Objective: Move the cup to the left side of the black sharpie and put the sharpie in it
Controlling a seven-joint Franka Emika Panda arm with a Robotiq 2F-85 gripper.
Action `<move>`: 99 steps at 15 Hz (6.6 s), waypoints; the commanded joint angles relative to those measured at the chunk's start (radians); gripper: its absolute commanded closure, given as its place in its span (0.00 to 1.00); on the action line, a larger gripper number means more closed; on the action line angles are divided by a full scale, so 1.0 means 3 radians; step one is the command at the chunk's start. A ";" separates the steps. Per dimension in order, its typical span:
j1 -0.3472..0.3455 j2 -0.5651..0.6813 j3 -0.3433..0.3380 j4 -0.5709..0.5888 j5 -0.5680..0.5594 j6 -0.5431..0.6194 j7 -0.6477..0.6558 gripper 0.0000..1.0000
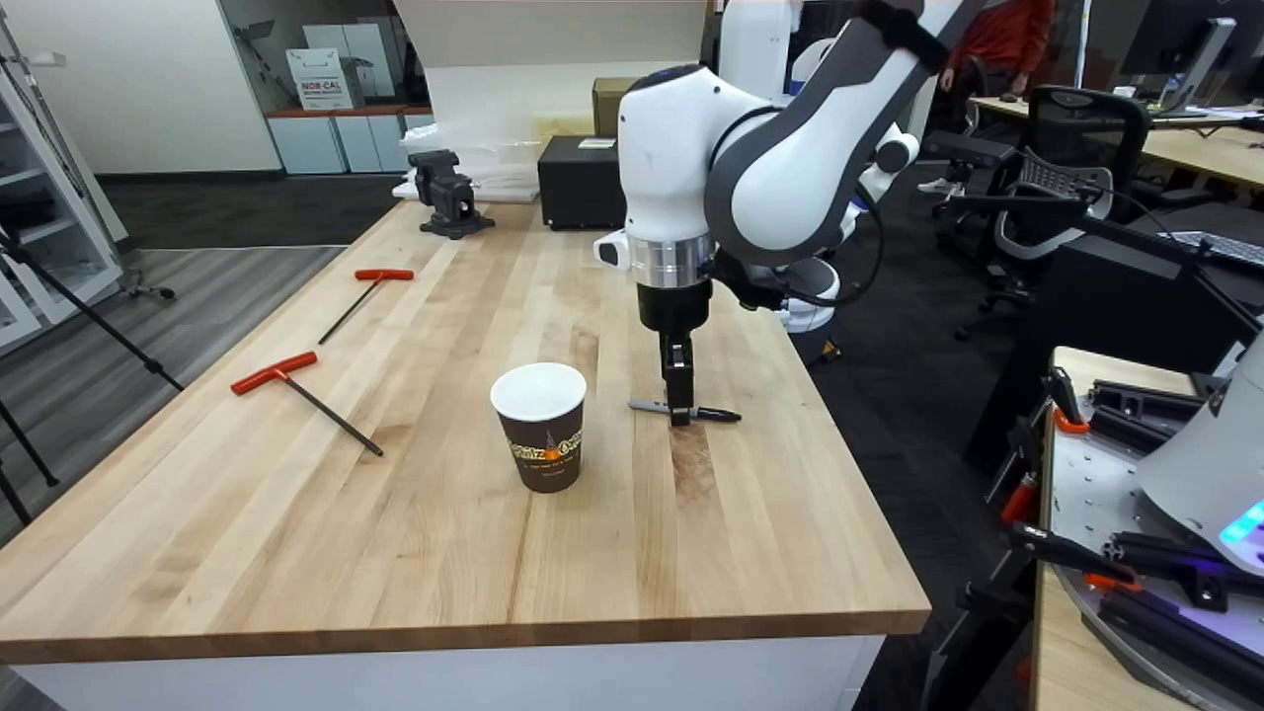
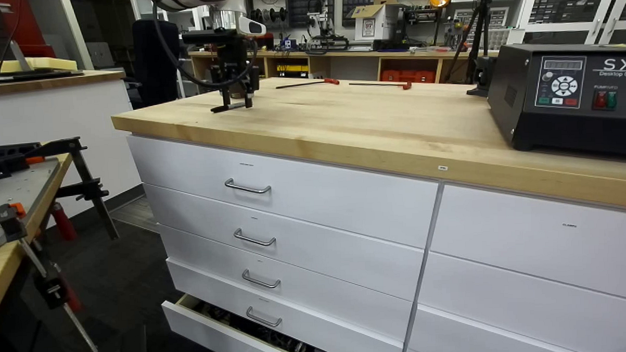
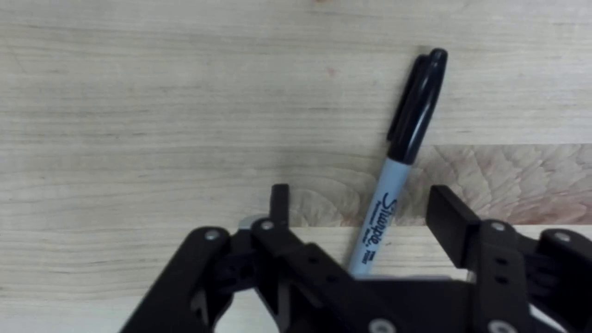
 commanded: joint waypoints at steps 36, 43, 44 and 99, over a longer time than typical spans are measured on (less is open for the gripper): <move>0.0025 -0.1105 0.0207 -0.0223 -0.0121 -0.0555 -0.0517 0.95; 0.0102 -0.1371 0.0329 -0.0127 0.0006 -0.0702 -0.0574 0.95; 0.0115 -0.1357 0.0341 -0.0102 0.0046 -0.0694 -0.0586 0.95; 0.0444 -0.0009 0.0538 0.1359 0.0139 -0.0911 -0.0634 0.95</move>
